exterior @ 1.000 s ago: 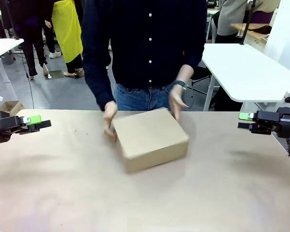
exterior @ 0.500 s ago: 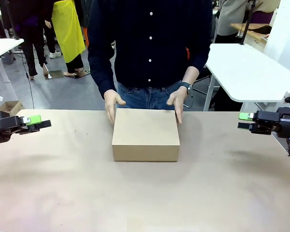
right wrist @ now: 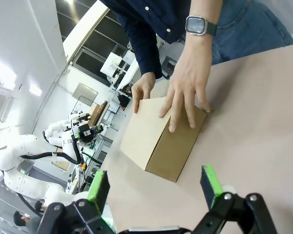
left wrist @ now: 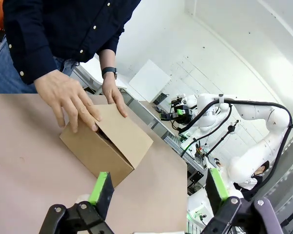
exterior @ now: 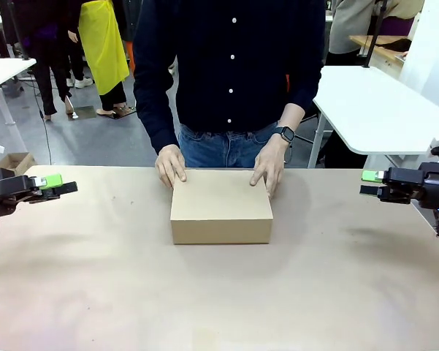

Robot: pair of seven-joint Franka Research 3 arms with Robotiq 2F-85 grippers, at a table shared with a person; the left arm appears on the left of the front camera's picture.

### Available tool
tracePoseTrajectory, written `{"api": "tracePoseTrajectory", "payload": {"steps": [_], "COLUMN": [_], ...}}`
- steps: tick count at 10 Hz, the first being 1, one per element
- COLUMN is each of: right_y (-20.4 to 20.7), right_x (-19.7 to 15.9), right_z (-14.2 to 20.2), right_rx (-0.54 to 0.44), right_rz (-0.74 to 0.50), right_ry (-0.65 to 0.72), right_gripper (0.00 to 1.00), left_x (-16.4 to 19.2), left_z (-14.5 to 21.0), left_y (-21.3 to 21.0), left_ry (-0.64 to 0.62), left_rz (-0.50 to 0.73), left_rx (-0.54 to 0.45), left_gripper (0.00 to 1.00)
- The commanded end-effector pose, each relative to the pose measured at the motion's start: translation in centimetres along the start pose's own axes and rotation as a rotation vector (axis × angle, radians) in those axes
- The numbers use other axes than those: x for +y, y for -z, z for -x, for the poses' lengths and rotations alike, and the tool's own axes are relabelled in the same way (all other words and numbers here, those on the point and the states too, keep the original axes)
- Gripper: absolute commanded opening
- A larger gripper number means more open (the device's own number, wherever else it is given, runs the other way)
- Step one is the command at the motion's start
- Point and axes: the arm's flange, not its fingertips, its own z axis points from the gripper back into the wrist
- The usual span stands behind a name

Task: Pack the items into the box.
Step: Close the Mailer Box.

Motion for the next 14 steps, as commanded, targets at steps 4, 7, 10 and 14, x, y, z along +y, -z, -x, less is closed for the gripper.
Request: {"api": "tracePoseTrajectory", "payload": {"steps": [4, 7, 10, 14], "right_y": [-0.02, -0.02, -0.02, -0.02], "right_x": [0.08, 0.08, 0.08, 0.08], "right_z": [0.03, 0.03, 0.03, 0.03], "right_rx": [-0.002, -0.002, -0.002, -0.002], "right_rz": [0.009, 0.009, 0.009, 0.009], "right_ry": [-0.008, -0.008, -0.008, -0.008], "right_gripper": [1.00, 1.00, 1.00, 1.00], "left_x": [-0.31, -0.31, -0.31, -0.31], "left_z": [0.26, 0.26, 0.26, 0.26], "left_y": [0.06, 0.06, 0.06, 0.06], "left_ry": [0.018, 0.018, 0.018, 0.018], "left_rz": [0.005, 0.005, 0.005, 0.005], "left_rx": [-0.014, -0.014, -0.014, -0.014], "left_gripper": [1.00, 1.00, 1.00, 1.00]}}
